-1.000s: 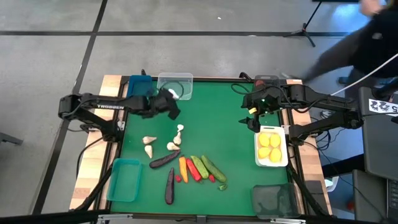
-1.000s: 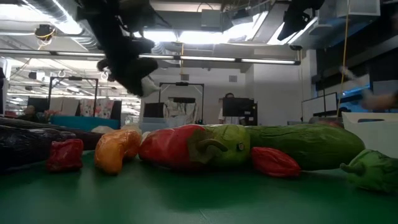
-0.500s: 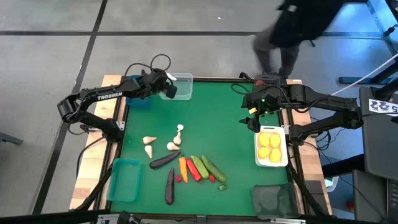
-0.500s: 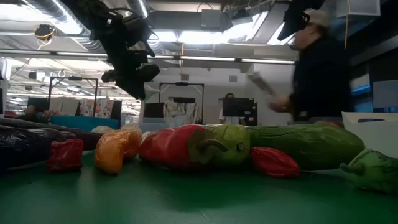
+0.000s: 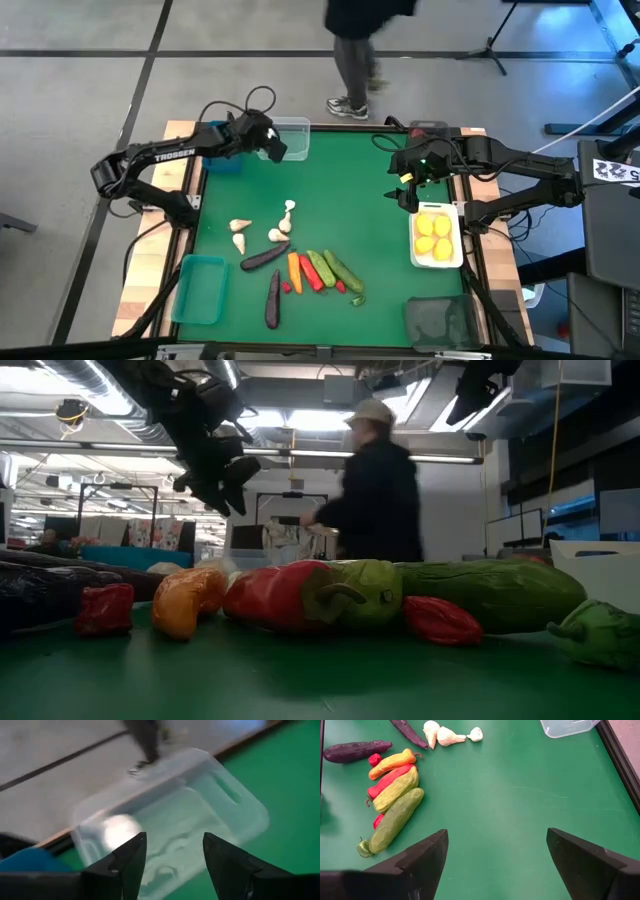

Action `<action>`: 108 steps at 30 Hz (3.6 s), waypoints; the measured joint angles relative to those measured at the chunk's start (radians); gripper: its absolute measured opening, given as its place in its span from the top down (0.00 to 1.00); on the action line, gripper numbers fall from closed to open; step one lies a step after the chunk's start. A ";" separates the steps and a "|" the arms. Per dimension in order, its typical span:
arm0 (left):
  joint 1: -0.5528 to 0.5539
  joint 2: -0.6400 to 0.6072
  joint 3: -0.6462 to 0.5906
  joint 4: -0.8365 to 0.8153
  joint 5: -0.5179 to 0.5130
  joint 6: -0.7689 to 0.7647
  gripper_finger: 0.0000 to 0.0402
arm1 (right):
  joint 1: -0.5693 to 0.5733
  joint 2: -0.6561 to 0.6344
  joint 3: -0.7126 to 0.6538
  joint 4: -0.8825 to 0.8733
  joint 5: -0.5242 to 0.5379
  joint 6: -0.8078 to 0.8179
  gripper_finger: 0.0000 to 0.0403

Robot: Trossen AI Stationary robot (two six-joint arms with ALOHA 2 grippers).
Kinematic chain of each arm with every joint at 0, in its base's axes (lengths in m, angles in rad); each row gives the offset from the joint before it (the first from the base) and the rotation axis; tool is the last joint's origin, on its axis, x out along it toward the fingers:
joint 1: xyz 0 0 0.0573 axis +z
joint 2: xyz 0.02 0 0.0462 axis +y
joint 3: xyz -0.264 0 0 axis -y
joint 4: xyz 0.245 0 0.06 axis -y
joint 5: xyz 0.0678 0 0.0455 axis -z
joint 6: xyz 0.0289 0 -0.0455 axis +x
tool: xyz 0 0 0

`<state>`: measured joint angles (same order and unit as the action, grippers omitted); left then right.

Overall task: Sort produce into baskets
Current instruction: Put the white garlic into the transparent bin

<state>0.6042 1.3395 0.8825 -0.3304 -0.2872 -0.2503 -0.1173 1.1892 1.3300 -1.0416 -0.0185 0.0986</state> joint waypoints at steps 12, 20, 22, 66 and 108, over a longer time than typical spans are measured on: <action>-0.331 -0.179 -0.003 -0.386 0.272 0.076 0.52 | 0.000 0.000 0.000 -0.009 0.000 -0.002 0.17; -0.590 -0.179 -0.063 -0.584 0.080 -0.194 0.52 | 0.000 0.000 0.000 -0.008 0.000 -0.001 0.17; -0.620 -0.179 -0.083 -0.627 0.063 -0.256 0.52 | 0.000 0.000 0.000 -0.007 0.000 0.000 0.17; -0.844 -0.178 -0.365 -0.464 0.181 -0.554 0.65 | 0.000 0.000 0.000 -0.005 0.000 0.001 0.17; 0.016 -0.178 -0.138 -0.034 -0.048 -0.095 0.67 | 0.000 0.000 0.000 0.035 0.000 -0.029 0.17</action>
<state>0.6200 1.1614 0.7441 -0.3642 -0.3348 -0.3451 -0.1173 1.1889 1.3304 -1.0061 -0.0185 0.0692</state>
